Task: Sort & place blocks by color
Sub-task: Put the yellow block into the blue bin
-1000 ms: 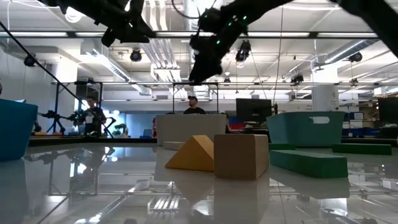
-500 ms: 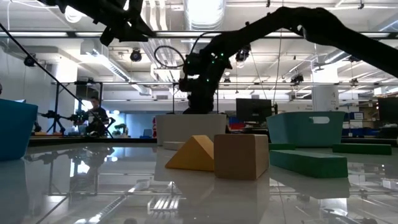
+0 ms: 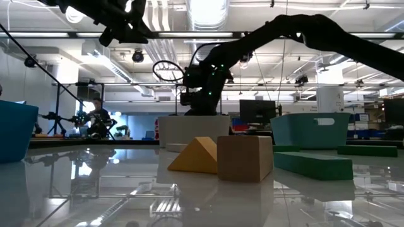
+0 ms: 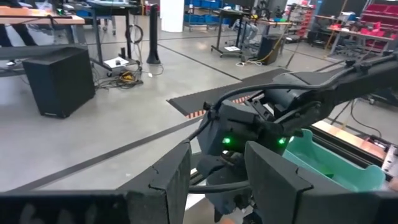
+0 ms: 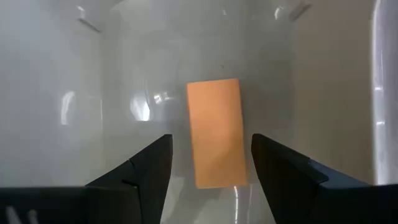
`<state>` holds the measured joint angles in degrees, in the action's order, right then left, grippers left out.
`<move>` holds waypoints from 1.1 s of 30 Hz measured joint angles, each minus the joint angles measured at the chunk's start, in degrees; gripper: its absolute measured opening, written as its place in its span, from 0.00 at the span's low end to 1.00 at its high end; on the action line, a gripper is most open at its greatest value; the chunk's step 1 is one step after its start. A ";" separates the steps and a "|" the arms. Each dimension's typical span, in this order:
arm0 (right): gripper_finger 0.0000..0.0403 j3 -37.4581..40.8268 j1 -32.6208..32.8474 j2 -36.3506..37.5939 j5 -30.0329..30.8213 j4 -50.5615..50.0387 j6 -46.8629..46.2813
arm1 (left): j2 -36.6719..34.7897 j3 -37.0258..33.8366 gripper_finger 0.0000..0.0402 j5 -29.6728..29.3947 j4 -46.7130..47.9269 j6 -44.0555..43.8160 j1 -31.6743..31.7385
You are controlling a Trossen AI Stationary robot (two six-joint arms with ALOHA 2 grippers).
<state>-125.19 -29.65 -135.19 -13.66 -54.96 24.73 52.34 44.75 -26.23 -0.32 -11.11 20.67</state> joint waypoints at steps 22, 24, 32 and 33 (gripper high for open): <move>0.21 -0.15 0.00 -0.28 0.46 1.15 -1.58 | 0.00 0.11 0.34 -1.15 -1.03 -0.53 0.00; 0.17 -0.62 0.00 0.57 0.78 1.05 -1.68 | -0.05 0.11 0.34 -1.13 -1.05 -0.60 -0.04; 0.06 -7.35 0.00 1.70 0.15 -0.74 -2.23 | -0.51 0.11 0.34 -1.10 -2.33 -0.67 -0.04; 0.04 -8.26 0.00 1.72 0.05 -1.10 -2.23 | -0.60 0.16 0.34 -1.10 -2.58 -0.72 -0.04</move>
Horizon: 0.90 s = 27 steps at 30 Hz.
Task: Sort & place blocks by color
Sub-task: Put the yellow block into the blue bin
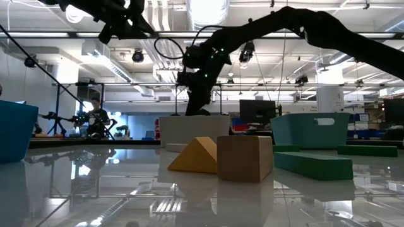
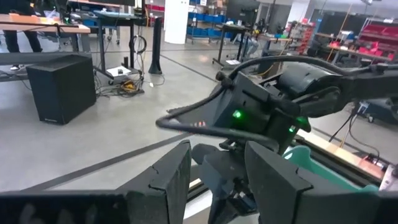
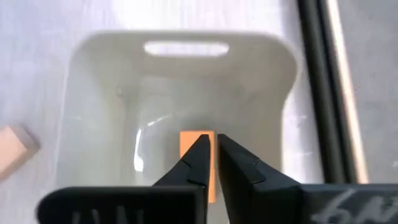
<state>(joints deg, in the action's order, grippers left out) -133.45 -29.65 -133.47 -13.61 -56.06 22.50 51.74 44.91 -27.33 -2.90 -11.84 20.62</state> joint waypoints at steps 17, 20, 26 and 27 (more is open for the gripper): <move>0.23 1.79 -0.11 1.01 -5.46 0.26 1.07 | -0.23 0.19 0.34 0.63 0.36 -2.86 -0.37; 0.35 4.55 -0.11 1.01 -5.28 1.40 1.18 | -0.23 0.19 0.34 0.63 0.37 -2.86 -0.37; 0.51 11.46 -0.11 0.98 0.70 5.97 2.60 | -0.21 0.17 0.34 0.61 0.35 -2.81 -0.37; 0.52 12.32 -0.13 0.98 0.75 7.08 2.51 | -0.17 0.17 0.34 0.61 0.35 -2.71 -0.37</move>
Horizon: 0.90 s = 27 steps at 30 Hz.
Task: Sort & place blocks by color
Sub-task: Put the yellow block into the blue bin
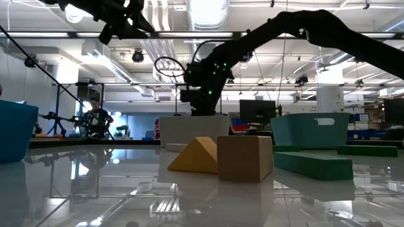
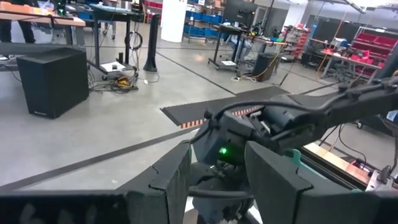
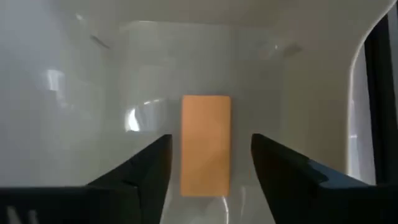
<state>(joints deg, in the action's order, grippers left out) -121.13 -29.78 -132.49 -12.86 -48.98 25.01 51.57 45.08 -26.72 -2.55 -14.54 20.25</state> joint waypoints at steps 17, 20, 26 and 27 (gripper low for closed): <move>0.37 4.84 0.00 0.26 0.26 3.70 -3.81 | 0.02 -0.13 0.34 -0.24 -0.02 -0.16 0.00; 0.29 4.84 0.02 0.24 0.44 3.85 -3.98 | 0.02 -0.13 0.34 -0.24 -0.02 -0.16 0.00; 0.21 4.80 -0.07 0.53 0.87 4.40 -4.06 | 0.02 -0.13 0.34 -0.22 -0.04 -0.18 0.00; 0.20 4.84 -0.05 0.75 1.05 4.36 -4.02 | 0.02 -0.13 0.34 -0.22 -0.04 -0.18 0.00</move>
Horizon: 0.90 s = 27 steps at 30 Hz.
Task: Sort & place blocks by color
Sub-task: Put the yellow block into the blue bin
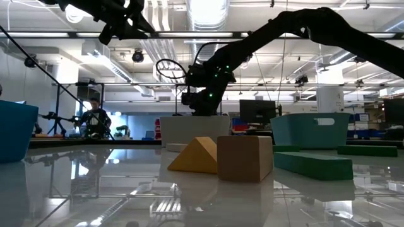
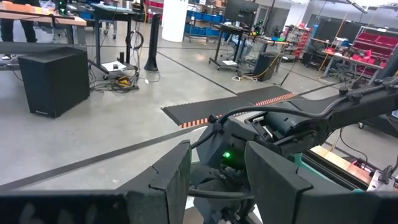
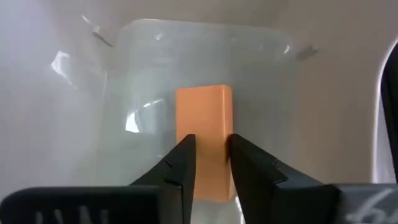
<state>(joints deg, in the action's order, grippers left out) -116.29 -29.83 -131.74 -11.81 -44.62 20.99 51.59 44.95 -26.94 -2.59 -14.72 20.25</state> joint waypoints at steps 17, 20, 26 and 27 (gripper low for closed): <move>0.02 -1.26 0.00 1.46 -0.12 -0.01 0.02 | 0.00 0.00 0.34 0.02 0.00 0.00 0.00; 0.02 -1.26 0.00 1.54 -0.18 -0.02 0.01 | 0.00 0.00 0.34 0.04 0.00 0.00 0.00; 0.02 -1.29 0.00 1.54 -0.20 0.00 0.02 | 0.00 -0.02 0.34 0.04 0.00 0.02 0.00; 0.02 -1.29 0.00 1.56 -0.20 0.00 0.02 | 0.00 -0.02 0.34 0.04 0.00 0.02 0.00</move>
<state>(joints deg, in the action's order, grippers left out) -117.58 -29.82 -130.18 -12.01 -44.62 21.02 51.59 44.93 -26.89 -2.59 -14.70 20.25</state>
